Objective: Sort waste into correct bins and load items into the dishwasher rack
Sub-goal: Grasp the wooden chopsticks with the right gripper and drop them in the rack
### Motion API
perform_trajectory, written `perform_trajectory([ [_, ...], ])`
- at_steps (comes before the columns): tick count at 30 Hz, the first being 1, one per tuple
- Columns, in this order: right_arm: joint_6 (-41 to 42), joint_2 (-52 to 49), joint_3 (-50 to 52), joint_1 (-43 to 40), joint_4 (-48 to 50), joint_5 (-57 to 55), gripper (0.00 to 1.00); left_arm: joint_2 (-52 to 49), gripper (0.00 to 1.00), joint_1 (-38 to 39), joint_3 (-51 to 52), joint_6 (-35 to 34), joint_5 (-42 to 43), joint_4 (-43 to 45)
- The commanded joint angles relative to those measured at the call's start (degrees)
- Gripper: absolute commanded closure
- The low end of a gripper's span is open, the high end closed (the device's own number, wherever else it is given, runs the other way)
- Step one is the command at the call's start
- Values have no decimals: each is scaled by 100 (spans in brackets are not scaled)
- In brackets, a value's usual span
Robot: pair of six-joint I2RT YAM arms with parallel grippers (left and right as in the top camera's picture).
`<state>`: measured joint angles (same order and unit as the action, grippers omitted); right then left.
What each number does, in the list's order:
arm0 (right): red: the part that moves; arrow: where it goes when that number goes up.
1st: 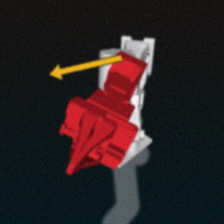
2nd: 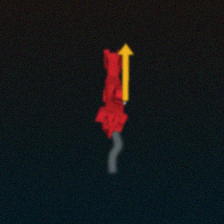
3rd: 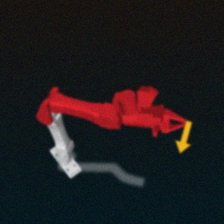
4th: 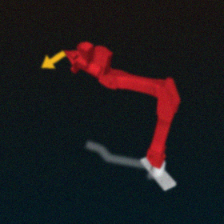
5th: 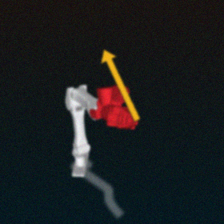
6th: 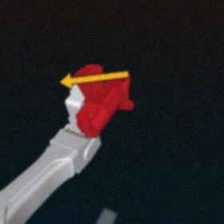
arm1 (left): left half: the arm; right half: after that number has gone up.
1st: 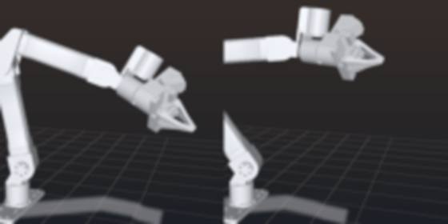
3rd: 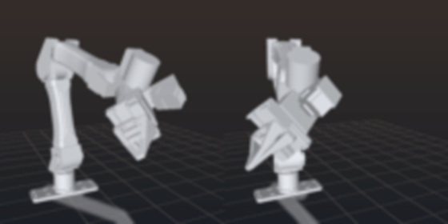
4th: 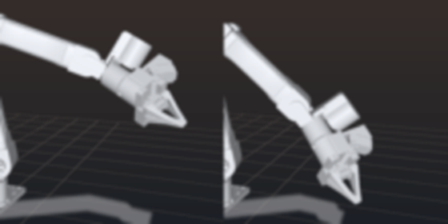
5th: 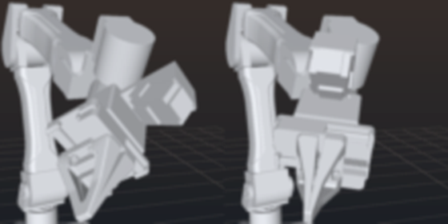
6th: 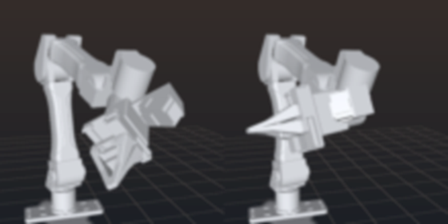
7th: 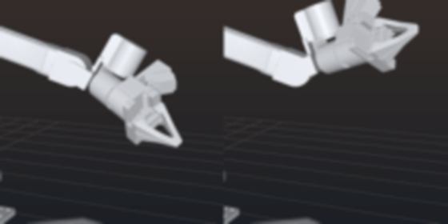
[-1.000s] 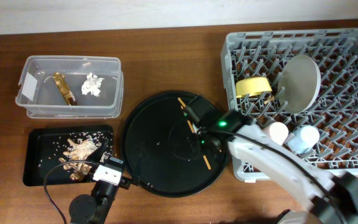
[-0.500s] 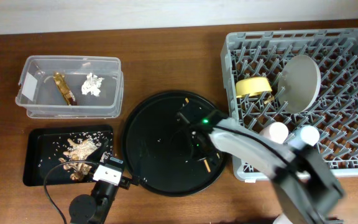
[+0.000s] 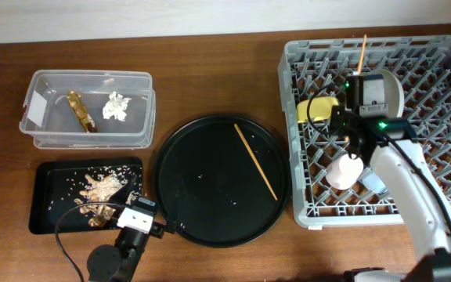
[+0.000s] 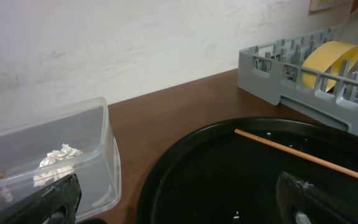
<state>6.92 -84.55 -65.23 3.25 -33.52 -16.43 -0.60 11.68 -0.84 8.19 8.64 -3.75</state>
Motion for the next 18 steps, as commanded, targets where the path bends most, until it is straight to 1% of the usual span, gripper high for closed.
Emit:
perform_trajectory([
  [1,-905,-247,-33,-33,503,-883,96,24,1,-35,31,92,57,0],
  [3,-1104,-382,-33,-26,525,-608,96,24,1,-35,31,94,59,0],
  [4,-1099,-437,-33,-26,501,-612,89,24,1,-35,31,94,59,0],
  [5,-1102,-481,-33,-26,483,-612,64,24,1,-35,31,92,59,0],
  [6,-1097,-483,-35,-13,411,-610,51,24,1,-35,33,92,59,0],
  [8,-1001,-319,-138,160,74,-566,47,24,1,-35,33,92,59,0],
  [10,-352,0,-498,595,-684,-188,46,24,1,-35,31,94,59,0],
  [11,-9,223,-721,1023,-1198,509,46,24,1,-35,31,94,59,0],
  [14,372,328,-728,1998,-1668,1744,46,24,1,-35,31,94,59,0],
  [16,955,4,-518,2855,-1770,1665,47,24,1,-35,31,92,59,0],
  [18,1191,-409,-354,3224,-1615,1145,47,24,1,-35,31,94,59,0],
])
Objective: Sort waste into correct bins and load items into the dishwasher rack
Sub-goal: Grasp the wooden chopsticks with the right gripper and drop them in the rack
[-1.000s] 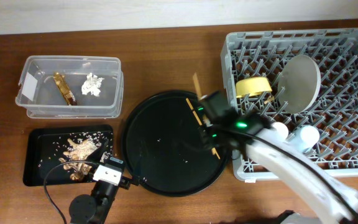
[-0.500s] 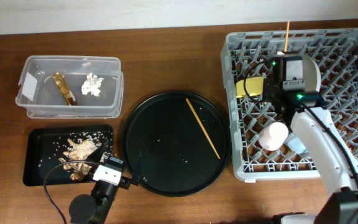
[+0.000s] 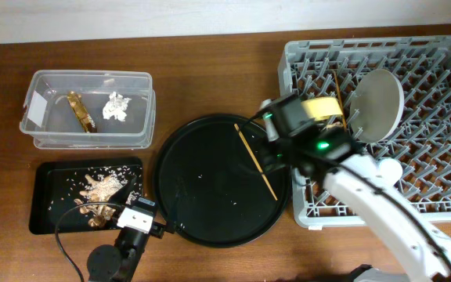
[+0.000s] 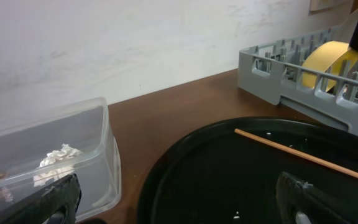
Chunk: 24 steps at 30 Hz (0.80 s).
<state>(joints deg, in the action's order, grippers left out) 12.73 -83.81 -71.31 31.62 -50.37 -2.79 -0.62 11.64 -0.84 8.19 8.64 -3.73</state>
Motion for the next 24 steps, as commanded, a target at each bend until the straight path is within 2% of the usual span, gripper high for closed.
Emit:
perform_trajectory([
  [1,780,-887,280,481,138,-695,47,26,1,-31,33,94,59,-2],
  [3,791,-1471,280,385,345,-839,48,26,1,-31,33,94,59,-2],
  [5,791,-2096,280,199,544,-817,55,26,1,-31,33,94,59,-2],
  [8,721,-2632,293,94,538,-433,60,26,1,-31,31,94,59,-2],
  [10,708,-2754,378,109,592,-31,73,26,1,-31,31,94,59,-2],
  [12,708,-2745,376,107,466,2,93,26,1,-31,31,94,59,-2],
  [13,708,-2621,286,74,247,7,96,26,1,-31,33,94,59,-2],
  [16,511,-1589,-402,-101,-422,-109,96,26,1,-31,33,94,59,-2],
  [18,404,-654,-833,-380,-522,-859,96,26,1,-31,33,94,59,-2],
  [20,396,11,-887,-922,-229,-1982,96,26,1,-31,31,94,59,-2],
  [22,-103,72,-883,-1552,107,-2210,96,26,1,-31,31,94,59,-2],
  [24,-621,-286,-874,-2269,599,-2135,96,26,1,-31,31,92,59,-2],
])
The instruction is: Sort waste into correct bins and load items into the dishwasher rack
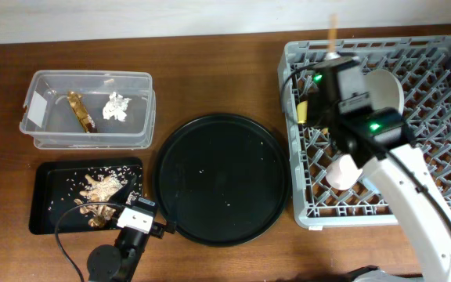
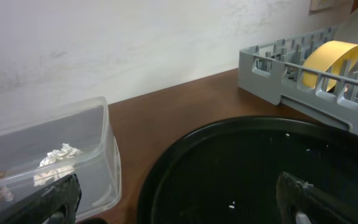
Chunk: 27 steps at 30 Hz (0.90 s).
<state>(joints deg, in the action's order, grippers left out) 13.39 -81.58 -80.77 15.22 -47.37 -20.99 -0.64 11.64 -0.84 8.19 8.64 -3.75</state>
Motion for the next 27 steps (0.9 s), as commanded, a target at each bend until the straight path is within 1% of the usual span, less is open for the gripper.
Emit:
perform_trajectory([
  [1,-966,-761,72,-881,444,-109,96,28,1,-31,33,94,59,0],
  [2,-1143,-1010,72,-1038,490,57,96,28,1,-31,33,92,59,0],
  [4,-1147,-1596,72,-1237,516,87,96,28,1,-31,31,94,59,0],
  [5,-1150,-1759,72,-1235,472,83,93,28,1,-31,31,94,59,0],
  [6,-1147,-1764,68,-1224,496,83,74,28,1,-31,33,92,59,0],
  [7,-1145,-1650,0,-1222,463,85,67,28,1,-31,31,92,59,0],
  [9,-1032,-1377,-201,-1178,175,87,63,28,1,-31,31,94,59,0],
  [11,-669,-911,-492,-986,-361,149,61,28,1,-31,31,94,59,0],
  [12,-374,-570,-721,-796,-852,511,60,28,1,-31,33,92,59,0],
  [13,-341,-299,-879,-629,-1147,979,60,28,1,-31,31,94,59,0],
  [14,-343,52,-1045,-398,-1445,1438,54,28,1,-31,31,94,59,0],
  [15,-341,494,-1176,-76,-1661,1683,46,28,1,-31,33,94,59,0],
  [17,-343,1303,-1231,533,-1773,1735,28,28,1,-31,31,94,59,0],
  [18,-341,1869,-1231,988,-1777,1738,14,28,1,-31,31,94,59,0],
  [19,-343,2216,-1231,1268,-1777,1738,1,28,1,-31,31,92,59,0],
  [20,-317,2660,-1231,1598,-1786,1810,1,28,1,-31,31,94,59,0],
  [22,-195,3215,-1231,1921,-1792,2103,1,28,1,-31,33,92,59,0],
  [25,-197,3818,-1231,2039,-1843,2293,1,28,1,-31,31,92,59,0],
  [26,-254,4017,-1228,2039,-2203,2227,1,28,1,-31,33,94,59,0],
  [27,-306,4094,-1228,2039,-2358,2020,1,28,1,-31,33,94,59,0],
])
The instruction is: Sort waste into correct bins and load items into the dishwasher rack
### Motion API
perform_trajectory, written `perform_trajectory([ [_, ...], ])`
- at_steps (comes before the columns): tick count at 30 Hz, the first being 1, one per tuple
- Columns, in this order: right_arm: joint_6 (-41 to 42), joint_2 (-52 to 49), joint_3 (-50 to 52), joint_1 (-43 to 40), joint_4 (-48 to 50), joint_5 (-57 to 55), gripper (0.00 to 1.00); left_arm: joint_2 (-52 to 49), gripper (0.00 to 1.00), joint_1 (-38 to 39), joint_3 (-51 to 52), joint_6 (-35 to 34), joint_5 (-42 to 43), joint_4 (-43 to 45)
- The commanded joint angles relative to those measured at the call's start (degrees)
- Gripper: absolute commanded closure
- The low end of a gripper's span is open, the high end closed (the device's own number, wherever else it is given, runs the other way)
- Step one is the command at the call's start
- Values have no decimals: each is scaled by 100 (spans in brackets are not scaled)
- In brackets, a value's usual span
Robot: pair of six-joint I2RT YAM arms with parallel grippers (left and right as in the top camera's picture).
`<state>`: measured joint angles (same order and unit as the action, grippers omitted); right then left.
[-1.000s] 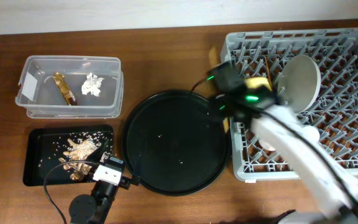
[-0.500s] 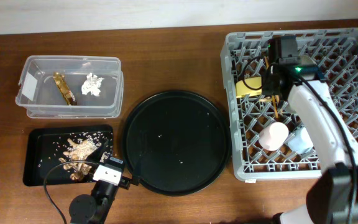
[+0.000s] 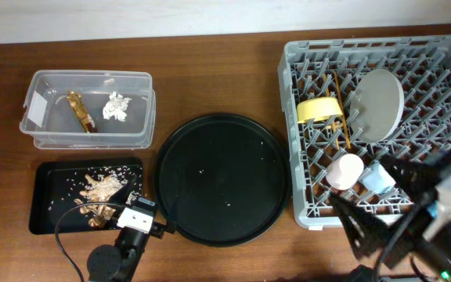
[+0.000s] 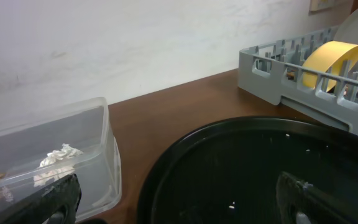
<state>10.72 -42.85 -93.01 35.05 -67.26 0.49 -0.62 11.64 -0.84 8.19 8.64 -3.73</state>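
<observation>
The grey dishwasher rack (image 3: 304, 215) holds a yellow bowl (image 3: 318, 108), a grey plate (image 3: 377, 103), a white cup (image 3: 344, 168) and a light blue cup (image 3: 376, 180). A wooden chopstick (image 3: 340, 117) lies among the tines next to the bowl. My right gripper (image 3: 364, 188) hangs open and empty above the rack's front edge. The round black tray (image 3: 221, 178) carries only crumbs. My left gripper (image 4: 179, 211) sits low at the tray's near-left rim, open wide and empty. In the left wrist view the yellow bowl (image 4: 328, 59) stands in the rack (image 4: 272, 84).
A clear plastic bin (image 3: 88, 133) at the back left holds a gold wrapper (image 3: 80, 111) and crumpled white paper (image 3: 117, 106). A black rectangular tray (image 3: 53, 211) with food scraps lies in front of it. Bare wood separates the bins from the round tray.
My right gripper was over the rack's back left with a chopstick standing up in it. Now the chopstick lies in the rack, and the gripper is open at the front right.
First my right gripper was over the rack while one chopstick lay on the round tray. Then it was down at that chopstick on the tray's right side. Later the tray was bare and the gripper held the chopstick above the rack, where it now rests.
</observation>
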Motion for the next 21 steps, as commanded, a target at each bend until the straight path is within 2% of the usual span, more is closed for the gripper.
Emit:
perform_trajectory([
  [1,-37,289,-4,57,-520,-350,1,26,1,-31,31,94,59,-2],
  [3,-118,317,46,57,-660,-1244,1,26,1,-31,31,94,59,-2],
  [4,-387,354,157,-114,-560,-1298,1,26,1,-31,31,94,59,-2],
  [6,-929,588,551,-933,-299,-789,1,26,1,-31,31,94,59,-2],
  [8,-1499,1117,1451,-2087,175,153,1,26,1,-31,31,92,59,-2],
  [12,-1495,2437,3600,-3224,789,737,1,22,1,-31,33,94,59,-2],
  [18,-1480,4183,6931,-3362,2942,1567,1,22,1,-31,33,94,59,-2],
  [21,-1478,4264,8011,-3362,4286,1974,1,22,1,-31,31,94,59,-2],
])
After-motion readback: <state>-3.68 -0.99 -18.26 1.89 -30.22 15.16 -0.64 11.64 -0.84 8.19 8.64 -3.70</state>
